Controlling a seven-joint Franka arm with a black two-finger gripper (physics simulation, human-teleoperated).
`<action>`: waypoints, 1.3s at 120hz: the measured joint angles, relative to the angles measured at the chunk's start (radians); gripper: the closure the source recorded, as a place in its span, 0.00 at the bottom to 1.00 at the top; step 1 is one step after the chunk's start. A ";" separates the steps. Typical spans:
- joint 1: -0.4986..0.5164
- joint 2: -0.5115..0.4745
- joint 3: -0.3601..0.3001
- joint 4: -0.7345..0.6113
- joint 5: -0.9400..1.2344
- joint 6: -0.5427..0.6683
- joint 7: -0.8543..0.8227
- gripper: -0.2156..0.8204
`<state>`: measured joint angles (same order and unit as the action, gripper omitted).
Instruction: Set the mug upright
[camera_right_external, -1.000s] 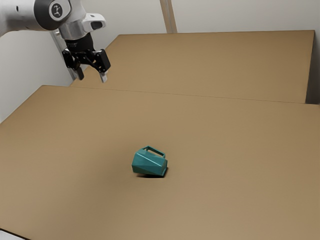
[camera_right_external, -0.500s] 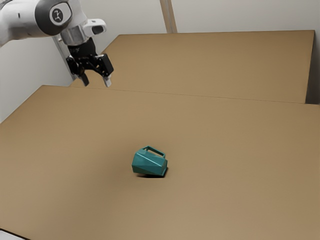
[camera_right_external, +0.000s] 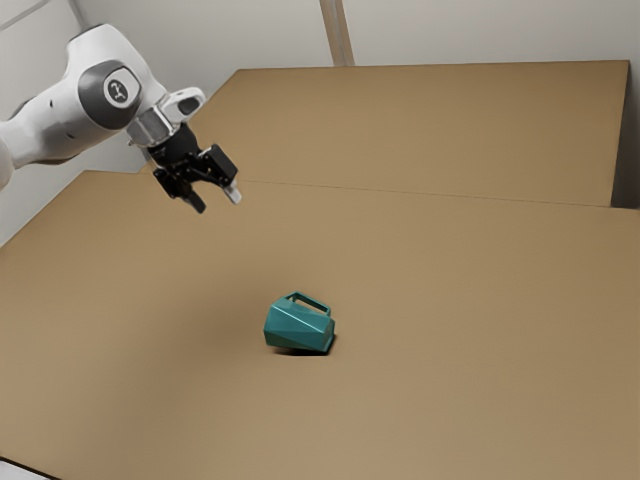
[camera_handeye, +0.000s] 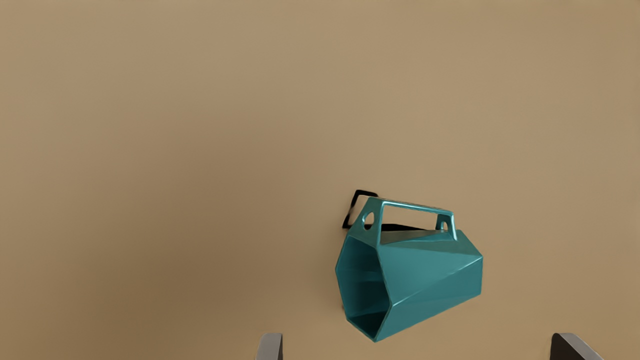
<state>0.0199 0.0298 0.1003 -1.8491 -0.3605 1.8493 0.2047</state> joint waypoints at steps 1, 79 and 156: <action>0.001 0.000 0.001 -0.005 -0.006 0.006 0.004 0.23; -0.005 0.027 0.050 -0.381 -0.609 0.261 0.420 0.23; -0.010 0.017 0.061 -0.544 -0.824 0.280 0.665 0.23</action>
<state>0.0094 0.0466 0.1611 -2.3928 -1.1842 2.1296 0.8701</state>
